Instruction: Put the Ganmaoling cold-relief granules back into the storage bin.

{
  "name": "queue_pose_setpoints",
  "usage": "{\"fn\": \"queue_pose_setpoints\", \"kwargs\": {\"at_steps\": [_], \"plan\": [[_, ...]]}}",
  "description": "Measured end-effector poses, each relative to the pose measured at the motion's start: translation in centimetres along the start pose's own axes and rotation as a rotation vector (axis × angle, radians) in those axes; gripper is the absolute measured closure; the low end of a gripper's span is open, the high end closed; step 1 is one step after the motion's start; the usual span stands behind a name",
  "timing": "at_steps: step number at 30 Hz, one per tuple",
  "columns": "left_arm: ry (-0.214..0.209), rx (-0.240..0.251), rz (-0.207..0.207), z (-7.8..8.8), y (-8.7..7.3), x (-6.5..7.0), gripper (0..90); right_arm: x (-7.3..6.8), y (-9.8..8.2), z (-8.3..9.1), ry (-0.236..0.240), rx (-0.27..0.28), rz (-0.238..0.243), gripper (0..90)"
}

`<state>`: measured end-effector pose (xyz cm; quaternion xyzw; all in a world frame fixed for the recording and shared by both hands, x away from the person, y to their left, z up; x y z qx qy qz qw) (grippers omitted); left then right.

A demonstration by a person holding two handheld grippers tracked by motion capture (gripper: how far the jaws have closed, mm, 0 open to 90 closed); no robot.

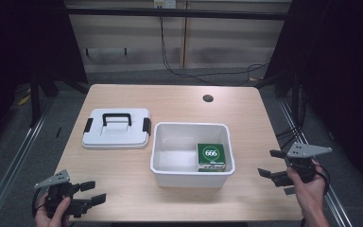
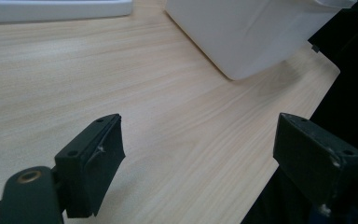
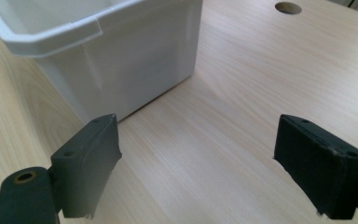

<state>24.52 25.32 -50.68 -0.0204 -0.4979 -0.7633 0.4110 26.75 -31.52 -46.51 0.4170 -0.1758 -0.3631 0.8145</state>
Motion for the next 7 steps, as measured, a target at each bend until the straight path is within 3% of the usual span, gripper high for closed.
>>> {"fn": "queue_pose_setpoints", "kwargs": {"at_steps": [2, 7], "plan": [[-0.001, 0.002, 0.003, 0.0, 0.0, 0.0, 16.0, 0.1, -0.8, -0.3, 0.002, 0.002, -0.028, 13.4], [-0.004, -0.002, 0.003, 0.0, -0.1, 0.0, 16.1, 0.7, -1.9, -0.6, -0.021, -0.006, -0.037, 13.2]]}}
Point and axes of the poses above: each handheld gripper's, and its own axes: z roughly backward along the jaws, y roughly out of its top, x roughly to its right, the point moved 7 cm from there along -z, roughly forward along the jaws, and after that the axes turned 1 degree about z, right-handed, at the moved point
